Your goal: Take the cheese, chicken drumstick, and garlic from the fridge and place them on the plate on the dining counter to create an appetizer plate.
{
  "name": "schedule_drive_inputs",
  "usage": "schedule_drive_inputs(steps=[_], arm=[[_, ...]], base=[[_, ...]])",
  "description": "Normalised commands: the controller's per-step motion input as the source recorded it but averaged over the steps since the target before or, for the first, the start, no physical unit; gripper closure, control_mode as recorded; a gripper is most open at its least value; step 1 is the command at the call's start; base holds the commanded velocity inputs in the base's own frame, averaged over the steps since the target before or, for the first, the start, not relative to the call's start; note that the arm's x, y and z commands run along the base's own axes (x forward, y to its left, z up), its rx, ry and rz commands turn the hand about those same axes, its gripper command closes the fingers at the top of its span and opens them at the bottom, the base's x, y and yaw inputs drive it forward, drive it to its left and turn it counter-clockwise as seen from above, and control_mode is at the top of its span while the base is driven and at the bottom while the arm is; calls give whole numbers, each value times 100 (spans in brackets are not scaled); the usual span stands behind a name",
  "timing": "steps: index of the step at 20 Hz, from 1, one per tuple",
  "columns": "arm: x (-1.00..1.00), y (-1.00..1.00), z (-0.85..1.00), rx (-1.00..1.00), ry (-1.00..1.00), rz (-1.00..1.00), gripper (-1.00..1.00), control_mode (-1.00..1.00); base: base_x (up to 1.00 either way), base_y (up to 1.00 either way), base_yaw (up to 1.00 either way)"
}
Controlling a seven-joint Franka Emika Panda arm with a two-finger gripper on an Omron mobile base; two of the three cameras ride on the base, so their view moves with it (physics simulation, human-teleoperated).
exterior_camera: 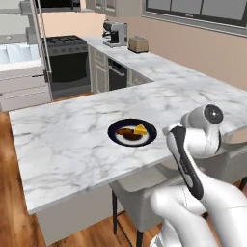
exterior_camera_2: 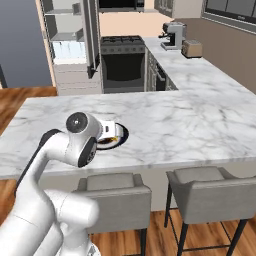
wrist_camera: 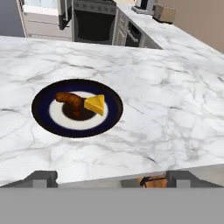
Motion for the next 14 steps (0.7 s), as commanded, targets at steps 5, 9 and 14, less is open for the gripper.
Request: schedule_drive_inputs(steps=[5, 9, 14], arm=[[-81, 6, 28, 5, -16, -4, -100, -100], [-38, 33, 0, 0, -9, 0, -100, -100], [-5, 9, 0, -1, 0, 0, -100, 100]], base=[[0, 0, 0], [0, 0, 0], [-38, 51, 0]])
